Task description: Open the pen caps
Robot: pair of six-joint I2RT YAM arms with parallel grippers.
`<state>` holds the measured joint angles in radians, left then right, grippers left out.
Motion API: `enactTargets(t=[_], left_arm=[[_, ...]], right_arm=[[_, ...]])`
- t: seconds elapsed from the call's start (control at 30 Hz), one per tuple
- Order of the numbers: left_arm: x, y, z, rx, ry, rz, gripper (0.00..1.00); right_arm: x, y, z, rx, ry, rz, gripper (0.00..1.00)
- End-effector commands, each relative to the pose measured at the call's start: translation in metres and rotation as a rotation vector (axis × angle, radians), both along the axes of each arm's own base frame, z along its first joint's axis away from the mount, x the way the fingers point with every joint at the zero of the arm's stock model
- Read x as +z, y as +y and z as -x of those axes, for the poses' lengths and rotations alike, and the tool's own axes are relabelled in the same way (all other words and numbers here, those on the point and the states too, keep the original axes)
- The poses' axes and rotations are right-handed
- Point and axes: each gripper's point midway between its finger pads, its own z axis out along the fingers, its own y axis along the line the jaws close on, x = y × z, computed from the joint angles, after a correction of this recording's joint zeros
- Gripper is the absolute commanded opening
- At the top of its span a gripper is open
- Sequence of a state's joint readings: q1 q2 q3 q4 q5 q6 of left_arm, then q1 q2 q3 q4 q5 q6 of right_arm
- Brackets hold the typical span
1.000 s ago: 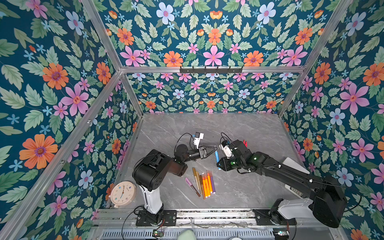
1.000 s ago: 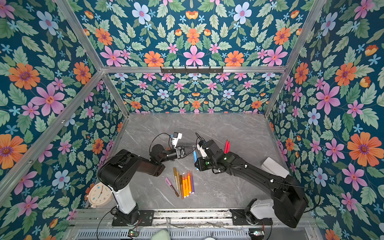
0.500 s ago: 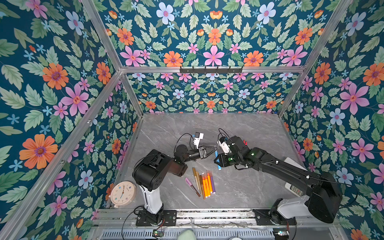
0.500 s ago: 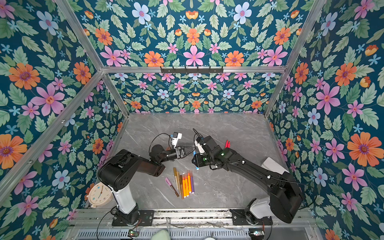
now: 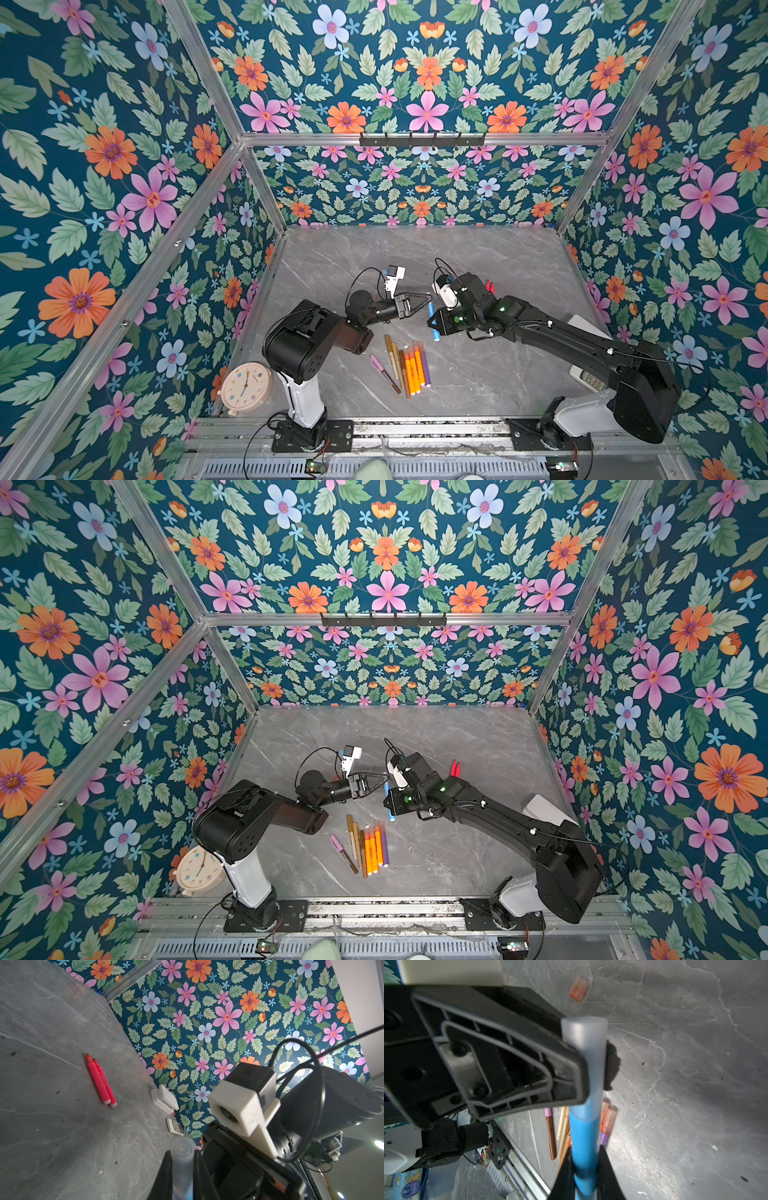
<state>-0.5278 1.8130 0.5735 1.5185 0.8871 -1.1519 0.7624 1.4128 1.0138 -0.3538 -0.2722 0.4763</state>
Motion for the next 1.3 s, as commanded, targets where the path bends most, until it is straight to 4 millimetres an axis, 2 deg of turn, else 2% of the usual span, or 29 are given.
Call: enactTargets(t=[0.0,0.2,0.33,0.7,1.0,1.13,1.27], left_arm=[[0.011,0.011,-0.010,0.055,-0.059,0.031,0.05],[0.014,0.020,-0.012,0.075,-0.062,0.032,0.04],[0.015,0.028,-0.016,0.102,-0.070,0.026,0.03],[0.020,0.058,-0.029,0.212,-0.088,0.024,0.00],[0.021,0.063,-0.030,0.257,-0.104,0.006,0.00],[0.028,0.061,-0.022,0.227,-0.104,0.048,0.00],[0.024,0.056,-0.021,0.213,-0.093,0.047,0.00]], right_arm=[[-0.011,-0.001,0.020,0.030,0.087,0.007,0.00],[-0.036,-0.002,0.042,0.062,0.130,0.041,0.00],[-0.046,-0.004,0.046,0.039,0.137,0.029,0.00],[-0.046,-0.006,0.056,0.026,0.139,0.003,0.00],[-0.056,-0.006,0.065,0.027,0.148,-0.003,0.00],[-0.057,-0.007,0.061,0.014,0.114,-0.017,0.00],[-0.052,-0.005,0.056,0.014,0.090,-0.018,0.00]])
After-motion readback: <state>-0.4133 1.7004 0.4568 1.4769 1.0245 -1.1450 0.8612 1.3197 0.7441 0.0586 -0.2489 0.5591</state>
